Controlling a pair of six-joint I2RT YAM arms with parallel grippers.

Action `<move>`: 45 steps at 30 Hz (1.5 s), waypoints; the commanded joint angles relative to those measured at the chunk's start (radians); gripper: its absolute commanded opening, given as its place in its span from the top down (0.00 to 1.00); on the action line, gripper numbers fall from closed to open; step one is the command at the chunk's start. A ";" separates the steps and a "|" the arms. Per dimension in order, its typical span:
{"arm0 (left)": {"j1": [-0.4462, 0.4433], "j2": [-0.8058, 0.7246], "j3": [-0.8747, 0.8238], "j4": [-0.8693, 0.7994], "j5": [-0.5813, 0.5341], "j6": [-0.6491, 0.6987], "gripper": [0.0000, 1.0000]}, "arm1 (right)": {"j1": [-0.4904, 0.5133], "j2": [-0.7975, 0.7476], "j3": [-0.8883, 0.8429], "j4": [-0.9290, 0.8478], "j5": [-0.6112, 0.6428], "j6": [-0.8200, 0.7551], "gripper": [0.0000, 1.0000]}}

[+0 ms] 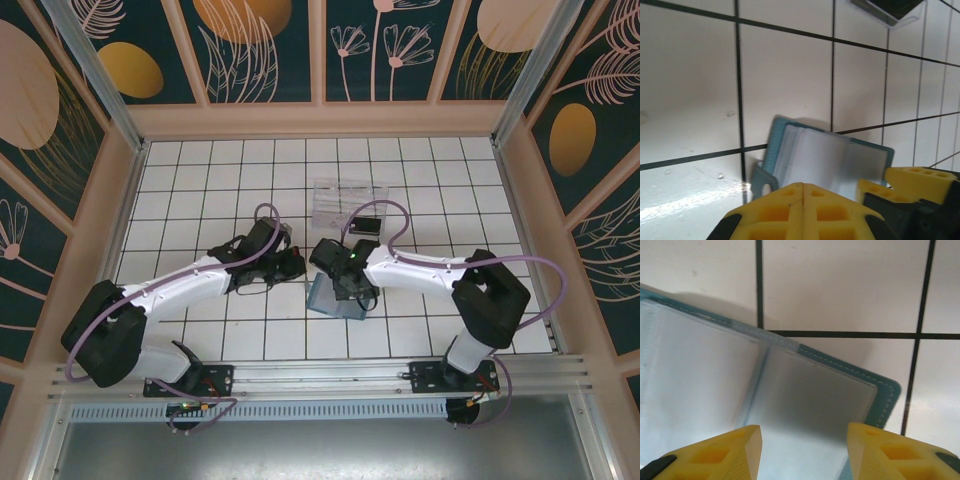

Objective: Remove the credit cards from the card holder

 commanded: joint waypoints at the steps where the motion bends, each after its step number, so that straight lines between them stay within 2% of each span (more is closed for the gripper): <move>1: -0.008 0.010 0.011 -0.034 0.002 0.009 0.96 | -0.014 -0.040 0.003 0.086 -0.045 0.026 0.51; 6: -0.007 -0.012 -0.016 -0.031 -0.040 -0.015 0.97 | -0.014 0.031 0.053 0.138 -0.116 0.024 0.52; 17: 0.032 -0.076 -0.105 0.001 -0.043 -0.029 0.97 | -0.013 0.194 0.115 0.157 -0.157 0.015 0.47; 23: 0.040 -0.078 -0.124 0.013 -0.033 -0.020 0.97 | -0.002 0.254 0.152 0.150 -0.169 0.000 0.48; 31: 0.058 -0.106 -0.139 0.000 -0.040 -0.009 0.97 | 0.013 0.316 0.258 0.129 -0.147 -0.021 0.64; 35: 0.062 -0.125 -0.130 -0.018 -0.044 -0.001 0.97 | 0.009 0.312 0.285 0.136 -0.136 -0.024 0.78; 39: 0.062 -0.114 -0.116 -0.007 -0.006 0.006 0.97 | 0.002 0.260 0.231 0.185 -0.135 -0.024 0.87; 45: 0.043 -0.046 -0.097 0.031 0.045 -0.001 0.97 | -0.019 0.130 0.077 0.340 -0.164 -0.034 0.91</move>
